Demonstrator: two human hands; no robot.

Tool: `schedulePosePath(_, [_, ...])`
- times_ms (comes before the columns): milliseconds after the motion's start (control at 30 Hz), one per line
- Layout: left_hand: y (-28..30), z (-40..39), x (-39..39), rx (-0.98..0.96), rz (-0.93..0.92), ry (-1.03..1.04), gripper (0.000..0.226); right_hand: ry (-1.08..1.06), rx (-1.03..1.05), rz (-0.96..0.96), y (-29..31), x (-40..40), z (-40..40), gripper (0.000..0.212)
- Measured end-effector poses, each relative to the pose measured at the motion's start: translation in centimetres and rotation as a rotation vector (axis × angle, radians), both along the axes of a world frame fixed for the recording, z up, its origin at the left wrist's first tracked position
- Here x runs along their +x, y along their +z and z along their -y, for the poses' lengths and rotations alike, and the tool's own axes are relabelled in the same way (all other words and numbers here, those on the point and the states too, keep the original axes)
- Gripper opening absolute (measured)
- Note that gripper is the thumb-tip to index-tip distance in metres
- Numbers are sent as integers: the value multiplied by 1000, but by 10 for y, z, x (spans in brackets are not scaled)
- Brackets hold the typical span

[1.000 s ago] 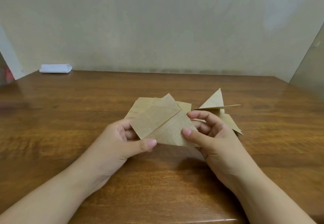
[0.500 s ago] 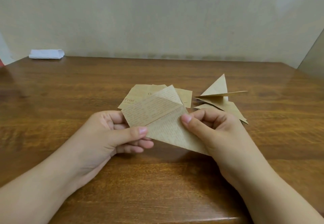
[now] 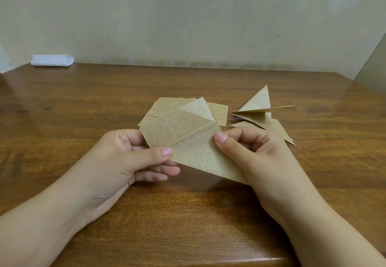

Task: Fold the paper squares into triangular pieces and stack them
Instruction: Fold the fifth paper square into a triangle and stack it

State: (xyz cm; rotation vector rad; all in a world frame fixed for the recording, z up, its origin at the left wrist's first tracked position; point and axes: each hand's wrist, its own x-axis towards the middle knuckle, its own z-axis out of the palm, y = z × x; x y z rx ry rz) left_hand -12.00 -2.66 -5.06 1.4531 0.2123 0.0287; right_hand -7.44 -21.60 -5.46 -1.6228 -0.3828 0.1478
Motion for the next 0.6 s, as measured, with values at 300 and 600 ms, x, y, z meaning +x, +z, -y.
schedulePosePath(300, [-2, 0, 1, -18, 27, -48, 28, 2, -13, 12, -1, 0, -1, 16])
schedulePosePath(600, [1, 3, -3, 20, 77, -97, 25, 68, -19, 46, 1, -3, -4, 17])
